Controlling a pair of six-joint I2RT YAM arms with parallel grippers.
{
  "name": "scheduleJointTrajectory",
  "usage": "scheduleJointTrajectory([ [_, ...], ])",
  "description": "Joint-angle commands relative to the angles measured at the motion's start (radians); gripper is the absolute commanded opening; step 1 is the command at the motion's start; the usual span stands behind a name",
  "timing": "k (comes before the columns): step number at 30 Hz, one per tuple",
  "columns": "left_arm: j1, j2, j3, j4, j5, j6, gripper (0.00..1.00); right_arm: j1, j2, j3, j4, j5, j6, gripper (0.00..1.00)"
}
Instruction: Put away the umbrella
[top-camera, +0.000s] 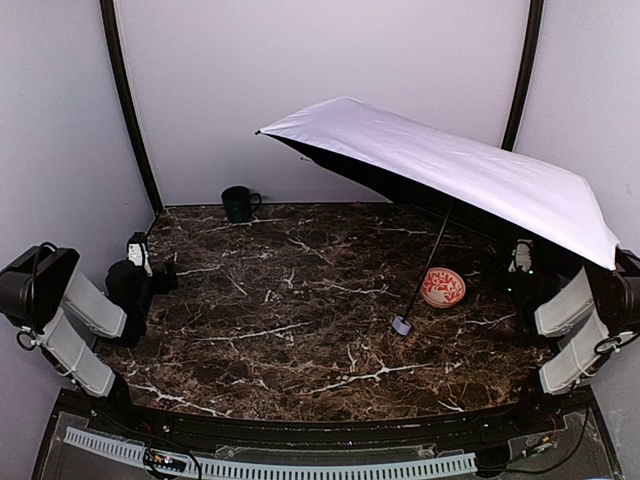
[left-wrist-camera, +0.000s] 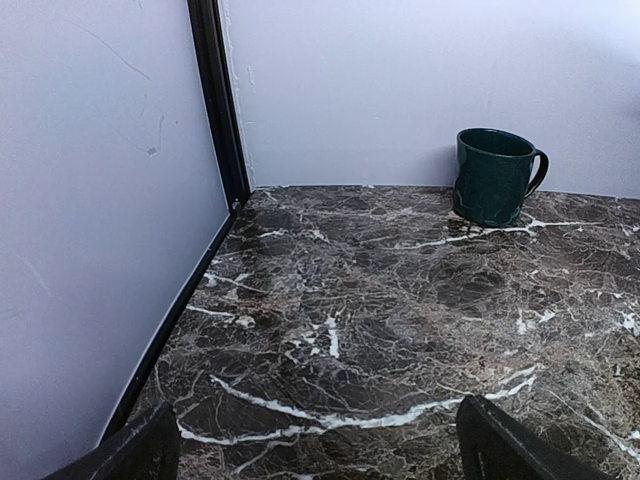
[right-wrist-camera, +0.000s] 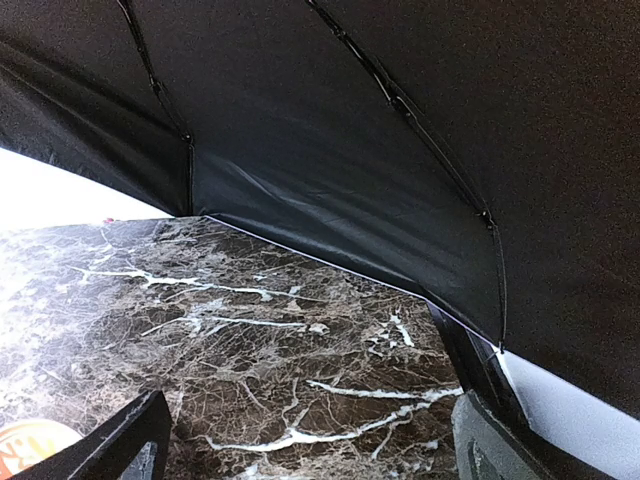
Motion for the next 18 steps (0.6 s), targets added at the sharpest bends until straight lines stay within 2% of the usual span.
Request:
scheduleJointTrajectory([
  [1, 0.008, 0.000, 0.012, 0.040, -0.011, 0.010, 0.99, 0.008, 0.010, 0.016, 0.047, 0.008, 0.007, 0.99],
  [7, 0.007, -0.006, 0.013, 0.027, -0.011, 0.006, 0.99, 0.007, 0.009, 0.013, 0.051, 0.004, 0.009, 0.99],
  [10, 0.008, -0.037, 0.030, -0.014, 0.079, 0.050, 0.99, 0.007, -0.064, 0.016, 0.001, 0.032, 0.021, 0.99],
  [12, 0.007, -0.108, 0.075, -0.191, 0.133, 0.069, 0.99, 0.006, -0.142, 0.022, -0.078, 0.105, 0.047, 0.99],
  [15, 0.007, -0.196, 0.206, -0.458, 0.095, 0.062, 0.99, 0.006, -0.246, 0.008, -0.156, 0.186, 0.079, 0.99],
  [18, 0.005, -0.226, 0.262, -0.549, 0.076, 0.070, 0.99, 0.006, -0.345, -0.002, -0.221, 0.153, 0.132, 0.99],
])
